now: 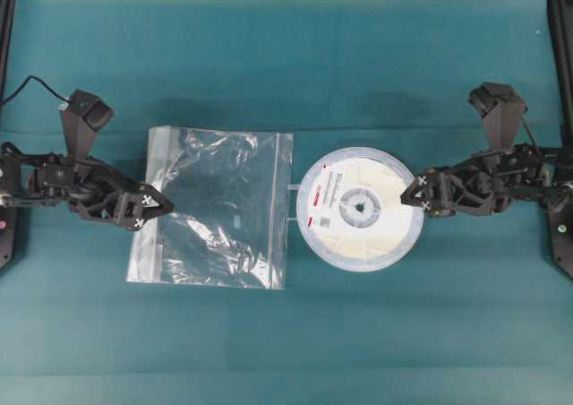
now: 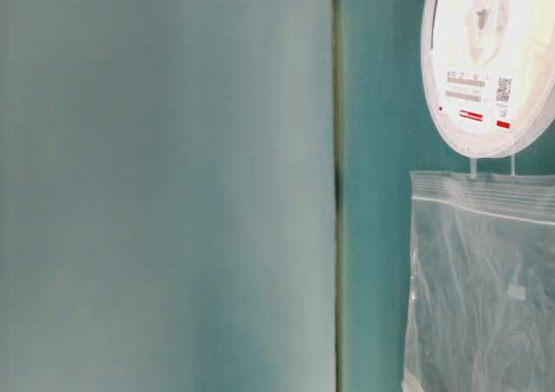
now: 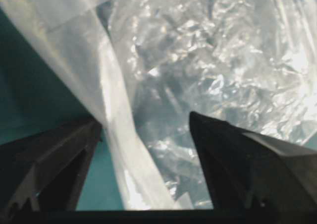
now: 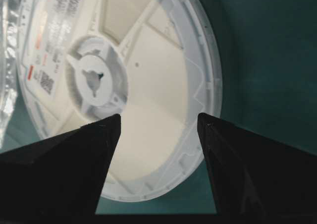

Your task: Take out the reel from the clear zip bag.

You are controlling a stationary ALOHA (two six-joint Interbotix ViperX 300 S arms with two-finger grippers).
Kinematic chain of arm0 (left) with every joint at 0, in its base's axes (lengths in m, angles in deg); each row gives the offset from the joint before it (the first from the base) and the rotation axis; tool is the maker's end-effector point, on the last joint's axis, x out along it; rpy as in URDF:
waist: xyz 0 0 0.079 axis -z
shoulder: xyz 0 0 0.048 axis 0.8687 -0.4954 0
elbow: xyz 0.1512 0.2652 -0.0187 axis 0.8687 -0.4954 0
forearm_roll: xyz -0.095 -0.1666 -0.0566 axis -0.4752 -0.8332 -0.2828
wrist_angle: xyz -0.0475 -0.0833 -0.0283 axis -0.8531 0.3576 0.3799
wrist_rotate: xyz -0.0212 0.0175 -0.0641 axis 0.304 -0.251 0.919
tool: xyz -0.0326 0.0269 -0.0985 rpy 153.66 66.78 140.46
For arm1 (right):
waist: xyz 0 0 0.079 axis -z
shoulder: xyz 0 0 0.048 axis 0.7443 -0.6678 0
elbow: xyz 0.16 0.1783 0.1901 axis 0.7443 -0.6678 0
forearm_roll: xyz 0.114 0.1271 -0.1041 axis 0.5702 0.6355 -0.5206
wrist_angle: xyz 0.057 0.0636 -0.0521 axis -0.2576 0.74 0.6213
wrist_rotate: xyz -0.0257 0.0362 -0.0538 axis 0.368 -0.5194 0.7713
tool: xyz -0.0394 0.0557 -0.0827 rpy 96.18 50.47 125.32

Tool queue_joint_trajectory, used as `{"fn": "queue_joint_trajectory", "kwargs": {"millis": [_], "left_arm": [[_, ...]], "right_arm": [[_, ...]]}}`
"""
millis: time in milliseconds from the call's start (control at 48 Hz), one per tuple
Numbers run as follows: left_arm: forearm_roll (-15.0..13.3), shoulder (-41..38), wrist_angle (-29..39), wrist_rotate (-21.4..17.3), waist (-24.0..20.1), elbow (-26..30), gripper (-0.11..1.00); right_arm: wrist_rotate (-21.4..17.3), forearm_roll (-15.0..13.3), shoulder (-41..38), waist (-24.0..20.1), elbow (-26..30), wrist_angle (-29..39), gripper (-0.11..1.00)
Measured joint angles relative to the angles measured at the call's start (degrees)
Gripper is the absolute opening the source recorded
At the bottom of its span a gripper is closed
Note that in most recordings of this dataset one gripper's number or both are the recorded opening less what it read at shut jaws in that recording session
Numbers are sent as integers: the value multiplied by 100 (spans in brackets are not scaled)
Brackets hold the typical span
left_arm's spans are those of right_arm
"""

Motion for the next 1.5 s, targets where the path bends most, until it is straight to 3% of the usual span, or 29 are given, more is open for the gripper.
{"fn": "queue_joint_trajectory", "kwargs": {"millis": [375, 791, 1166, 1499], "left_arm": [[0, 527, 668, -44, 0, 9, 87], [0, 2145, 1626, -396, 0, 9, 87], [0, 3709, 2364, -1362, 35, -79, 87], [0, 4061, 2496, -2188, 580, -79, 87]], "right_arm": [[26, -105, 633, -9, -9, 0, 80], [378, -439, 1222, -9, -9, 264, 80], [1248, -466, 1828, -9, 132, 431, 80], [2408, -563, 2329, -26, 123, 475, 80]]}}
